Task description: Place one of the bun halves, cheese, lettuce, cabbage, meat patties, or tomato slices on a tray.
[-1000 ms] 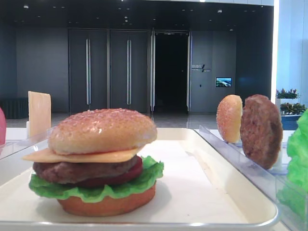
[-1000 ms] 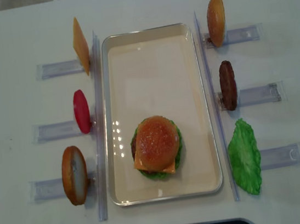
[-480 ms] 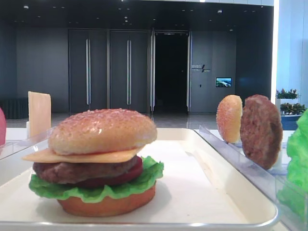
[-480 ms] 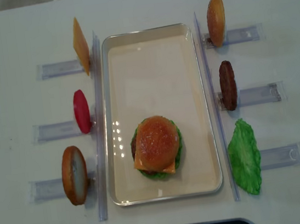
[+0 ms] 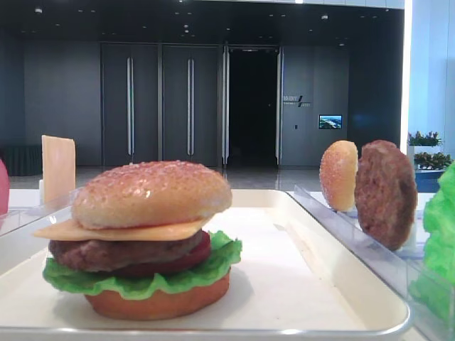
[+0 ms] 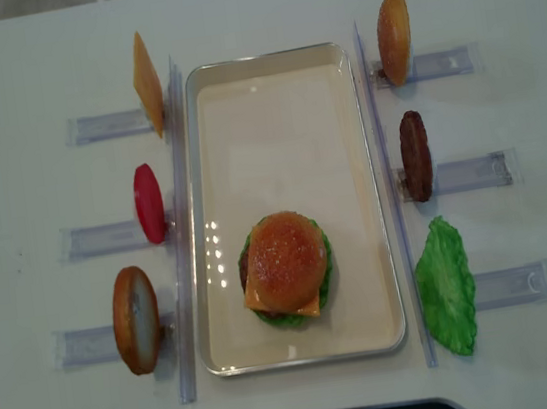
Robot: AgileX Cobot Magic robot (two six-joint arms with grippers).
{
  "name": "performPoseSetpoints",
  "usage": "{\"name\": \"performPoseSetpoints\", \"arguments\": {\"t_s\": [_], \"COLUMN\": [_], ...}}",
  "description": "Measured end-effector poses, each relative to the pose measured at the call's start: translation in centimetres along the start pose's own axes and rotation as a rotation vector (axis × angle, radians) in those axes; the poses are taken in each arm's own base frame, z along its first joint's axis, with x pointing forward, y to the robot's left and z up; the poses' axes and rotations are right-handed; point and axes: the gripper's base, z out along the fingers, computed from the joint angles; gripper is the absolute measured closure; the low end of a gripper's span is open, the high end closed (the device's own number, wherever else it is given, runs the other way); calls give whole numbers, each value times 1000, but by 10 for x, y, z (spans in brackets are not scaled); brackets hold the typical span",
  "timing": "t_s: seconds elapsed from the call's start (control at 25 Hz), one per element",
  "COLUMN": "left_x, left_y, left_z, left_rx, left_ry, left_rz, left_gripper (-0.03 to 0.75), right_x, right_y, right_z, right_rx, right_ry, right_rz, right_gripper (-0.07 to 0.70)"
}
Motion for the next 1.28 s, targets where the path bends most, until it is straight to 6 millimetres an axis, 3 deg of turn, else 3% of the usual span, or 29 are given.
{"name": "performPoseSetpoints", "arguments": {"t_s": [1.28], "left_x": [0], "left_y": [0], "left_z": [0], "left_rx": [0], "left_ry": [0], "left_rz": [0], "left_gripper": [716], "right_x": [5], "right_y": [0], "right_z": [-7], "right_rx": [-2], "right_ry": [-57], "right_rz": [4], "right_gripper": [118]}}
